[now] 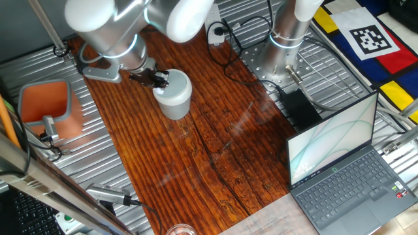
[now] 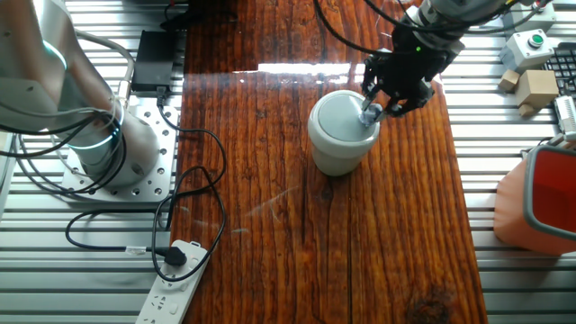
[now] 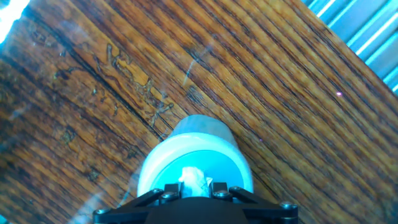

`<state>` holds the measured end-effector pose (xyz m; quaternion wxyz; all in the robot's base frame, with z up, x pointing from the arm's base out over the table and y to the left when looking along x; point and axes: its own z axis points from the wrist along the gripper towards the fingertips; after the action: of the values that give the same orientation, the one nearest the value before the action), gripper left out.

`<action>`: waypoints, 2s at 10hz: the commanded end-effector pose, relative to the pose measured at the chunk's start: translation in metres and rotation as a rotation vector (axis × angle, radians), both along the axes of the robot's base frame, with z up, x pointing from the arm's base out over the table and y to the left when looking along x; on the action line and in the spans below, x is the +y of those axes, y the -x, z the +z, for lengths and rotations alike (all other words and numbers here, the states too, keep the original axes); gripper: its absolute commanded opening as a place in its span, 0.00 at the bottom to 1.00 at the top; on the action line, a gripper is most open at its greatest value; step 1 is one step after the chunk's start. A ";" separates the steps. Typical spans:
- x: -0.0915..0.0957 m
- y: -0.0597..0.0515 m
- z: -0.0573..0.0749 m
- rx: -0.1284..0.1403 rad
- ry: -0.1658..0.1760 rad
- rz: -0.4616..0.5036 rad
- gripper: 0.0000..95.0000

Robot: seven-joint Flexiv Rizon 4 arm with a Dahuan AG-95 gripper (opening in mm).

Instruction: Put the garbage in the trash can

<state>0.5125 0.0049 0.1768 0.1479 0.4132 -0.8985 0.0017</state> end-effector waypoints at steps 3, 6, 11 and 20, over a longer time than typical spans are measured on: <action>-0.007 0.007 -0.005 0.008 -0.006 -0.005 0.00; -0.006 0.007 -0.007 0.017 -0.008 -0.011 0.00; -0.008 0.004 -0.013 0.033 -0.025 0.002 0.00; -0.009 0.001 -0.020 0.127 -0.047 -0.046 0.00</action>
<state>0.5093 -0.0045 0.1570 0.1936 0.3946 -0.8969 -0.0482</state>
